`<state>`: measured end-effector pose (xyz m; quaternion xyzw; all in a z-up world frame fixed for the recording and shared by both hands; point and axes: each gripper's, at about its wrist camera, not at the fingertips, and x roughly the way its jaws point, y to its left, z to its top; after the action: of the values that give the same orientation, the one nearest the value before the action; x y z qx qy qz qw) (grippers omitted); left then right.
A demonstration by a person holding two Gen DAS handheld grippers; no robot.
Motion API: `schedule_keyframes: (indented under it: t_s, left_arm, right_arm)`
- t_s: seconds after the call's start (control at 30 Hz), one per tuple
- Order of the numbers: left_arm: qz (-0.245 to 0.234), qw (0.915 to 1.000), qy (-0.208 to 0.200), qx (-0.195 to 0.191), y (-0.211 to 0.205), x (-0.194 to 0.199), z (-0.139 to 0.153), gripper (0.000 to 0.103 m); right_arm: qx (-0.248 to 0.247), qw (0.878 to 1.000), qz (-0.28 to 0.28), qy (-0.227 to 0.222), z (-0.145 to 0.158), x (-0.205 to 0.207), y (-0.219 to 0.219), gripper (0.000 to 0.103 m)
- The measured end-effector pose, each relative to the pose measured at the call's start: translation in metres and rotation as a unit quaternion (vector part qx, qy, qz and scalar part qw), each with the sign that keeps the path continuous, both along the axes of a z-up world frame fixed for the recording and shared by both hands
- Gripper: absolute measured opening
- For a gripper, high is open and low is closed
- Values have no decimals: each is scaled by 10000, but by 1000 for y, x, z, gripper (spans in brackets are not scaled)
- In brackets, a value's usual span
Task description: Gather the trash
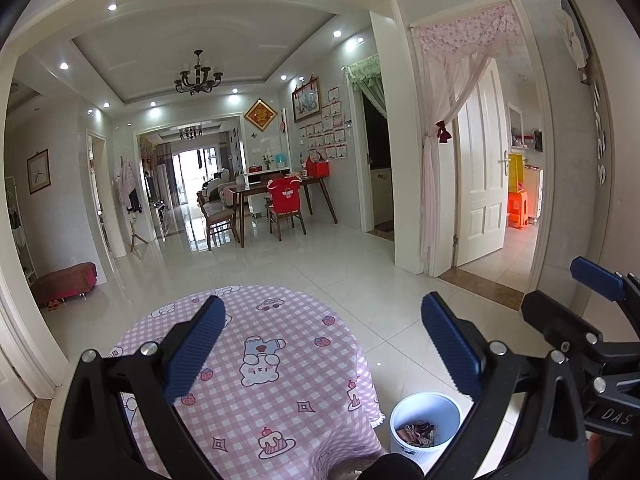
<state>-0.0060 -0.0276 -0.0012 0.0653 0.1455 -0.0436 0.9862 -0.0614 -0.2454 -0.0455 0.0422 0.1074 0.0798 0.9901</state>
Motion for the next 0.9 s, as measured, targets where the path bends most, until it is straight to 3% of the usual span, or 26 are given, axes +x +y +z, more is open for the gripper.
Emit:
schedule_keyframes:
  t_s: [0.9]
  left_arm:
    - [-12,10000,0,49,-1,2,0,97]
  right_arm:
    - [21,10000,3,-4,3,0,1,90]
